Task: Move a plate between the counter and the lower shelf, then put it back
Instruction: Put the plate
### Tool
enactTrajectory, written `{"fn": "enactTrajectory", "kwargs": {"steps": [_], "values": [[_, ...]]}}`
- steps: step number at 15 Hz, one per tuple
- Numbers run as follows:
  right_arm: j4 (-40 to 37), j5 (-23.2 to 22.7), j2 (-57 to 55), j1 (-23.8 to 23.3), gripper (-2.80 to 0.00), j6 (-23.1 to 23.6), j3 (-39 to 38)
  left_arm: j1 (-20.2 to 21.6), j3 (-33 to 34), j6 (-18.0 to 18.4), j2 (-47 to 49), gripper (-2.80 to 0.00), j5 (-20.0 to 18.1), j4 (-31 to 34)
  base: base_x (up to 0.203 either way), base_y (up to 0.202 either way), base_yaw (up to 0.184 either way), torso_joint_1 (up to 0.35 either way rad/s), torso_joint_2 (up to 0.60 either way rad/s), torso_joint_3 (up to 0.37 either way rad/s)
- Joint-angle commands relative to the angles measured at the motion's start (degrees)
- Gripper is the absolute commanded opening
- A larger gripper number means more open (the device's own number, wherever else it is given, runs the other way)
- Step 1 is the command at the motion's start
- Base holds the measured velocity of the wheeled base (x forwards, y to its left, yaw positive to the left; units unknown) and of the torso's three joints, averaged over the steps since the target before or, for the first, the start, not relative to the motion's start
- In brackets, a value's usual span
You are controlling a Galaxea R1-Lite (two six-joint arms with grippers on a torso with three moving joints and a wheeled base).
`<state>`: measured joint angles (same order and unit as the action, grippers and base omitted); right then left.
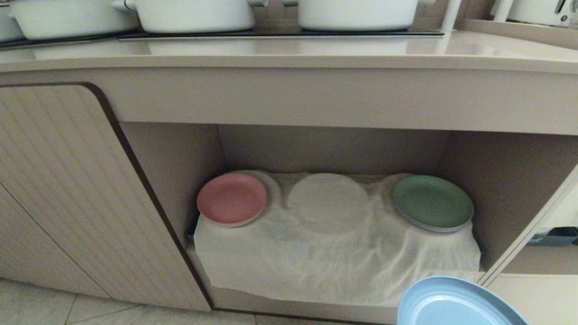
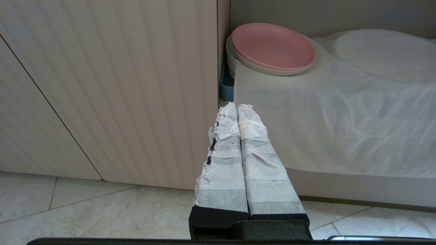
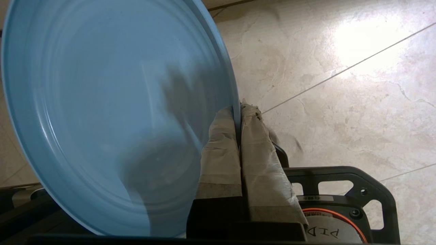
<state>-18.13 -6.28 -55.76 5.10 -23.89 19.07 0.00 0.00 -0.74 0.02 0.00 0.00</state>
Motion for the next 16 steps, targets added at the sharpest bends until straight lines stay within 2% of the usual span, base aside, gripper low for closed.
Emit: {"fn": "enactTrajectory", "kwargs": {"steps": [1,16], "values": [[-0.1,-0.1,0.4,0.0,-2.8,-0.2,0.0,0.0,0.0,0.0,0.0,-2.8,0.0,0.0,0.0,0.0,0.0,0.0,0.0,0.0],[-1.9,0.1,2.2,0.0,-2.8,-0.1,0.6,0.0,0.0,0.0,0.0,-2.8,0.0,0.0,0.0,0.0,0.0,0.0,0.0,0.0]]}}
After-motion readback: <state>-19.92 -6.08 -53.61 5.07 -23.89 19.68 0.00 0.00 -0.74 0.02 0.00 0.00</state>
